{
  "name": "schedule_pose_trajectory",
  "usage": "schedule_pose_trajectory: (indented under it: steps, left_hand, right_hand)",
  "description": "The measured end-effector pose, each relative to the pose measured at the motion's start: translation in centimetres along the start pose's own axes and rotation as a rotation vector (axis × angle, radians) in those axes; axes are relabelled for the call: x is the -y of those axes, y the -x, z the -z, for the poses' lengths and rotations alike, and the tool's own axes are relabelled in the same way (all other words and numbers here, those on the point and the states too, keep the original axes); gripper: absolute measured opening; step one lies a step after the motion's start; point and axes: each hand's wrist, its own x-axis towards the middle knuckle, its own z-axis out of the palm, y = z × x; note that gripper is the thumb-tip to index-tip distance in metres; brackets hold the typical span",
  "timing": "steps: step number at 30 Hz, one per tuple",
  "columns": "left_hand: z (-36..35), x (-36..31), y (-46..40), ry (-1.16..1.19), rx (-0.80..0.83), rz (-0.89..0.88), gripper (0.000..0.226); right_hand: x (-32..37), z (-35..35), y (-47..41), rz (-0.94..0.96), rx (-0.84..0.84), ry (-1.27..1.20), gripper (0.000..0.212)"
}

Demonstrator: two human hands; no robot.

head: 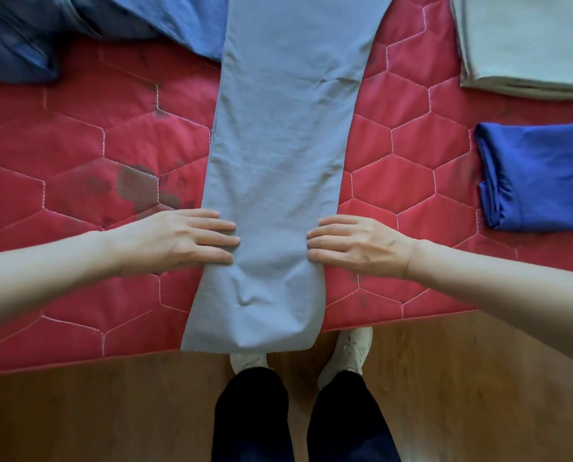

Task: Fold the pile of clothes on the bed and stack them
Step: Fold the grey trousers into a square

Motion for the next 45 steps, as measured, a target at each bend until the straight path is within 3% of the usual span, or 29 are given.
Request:
schedule_pose_trajectory:
  steps: [2, 4, 6, 9, 12, 15, 18, 24, 29, 34, 39, 41, 45]
  left_hand:
    - [1.8, -0.2, -0.1, 0.062, -0.145, -0.003, 0.044]
    - [4.3, -0.7, 0.0, 0.334, -0.212, 0.170, 0.038]
    - [6.4, -0.3, -0.7, 0.764, -0.357, 0.324, 0.025]
    - [8.0, 1.9, -4.5, 1.260, -0.683, 0.581, 0.021]
    - [7.4, 5.3, -9.3, 1.278, -0.814, 0.935, 0.031]
    - [4.4, 7.6, -11.3, 1.135, -0.818, 1.221, 0.038]
    - [1.7, 7.2, -10.2, 1.079, -0.791, 1.250, 0.038]
    - [-0.8, 5.2, -6.5, 0.966, -0.690, 1.127, 0.016]
    - [-1.1, 1.2, -6.3, 1.020, -0.740, 1.125, 0.012]
    - [-4.2, -9.1, -5.8, 1.167, -0.705, 1.194, 0.009]
    - [-6.4, -18.8, -5.8, 1.235, -0.723, 1.322, 0.010]
    - [-6.7, -20.7, -6.2, 1.234, -0.731, 1.356, 0.010]
    - [-6.5, -20.1, -7.2, 1.209, -0.784, 1.423, 0.006]
  right_hand:
    - [0.3, 2.3, 0.7, -0.104, -0.009, -0.143, 0.019]
    - [0.0, 5.0, 1.3, -0.272, -0.156, -0.313, 0.015]
    - [-1.2, 6.4, -0.1, -0.659, -0.313, -0.510, 0.012]
    - [-6.0, 5.2, -3.2, -1.454, -0.475, -0.711, 0.013]
    - [-9.5, 2.6, -5.4, -1.547, -0.580, -0.954, 0.044]
    - [-10.0, -0.9, -5.8, -1.729, -0.681, -1.047, 0.048]
    - [-8.6, -2.3, -5.3, -1.748, -0.766, -1.111, 0.043]
    - [-5.0, -3.6, -2.6, -1.453, -0.498, -0.996, 0.022]
    - [-2.5, -2.7, -0.4, -1.504, -0.494, -0.992, 0.012]
    - [5.2, -2.0, 5.1, -1.519, -0.398, -0.979, 0.020]
    - [12.3, -2.6, 10.0, -1.509, -0.259, -0.956, 0.013]
    - [13.7, -3.0, 11.0, -1.508, -0.260, -0.922, 0.004]
    - [13.5, -3.4, 10.6, -1.536, -0.329, -0.911, 0.014]
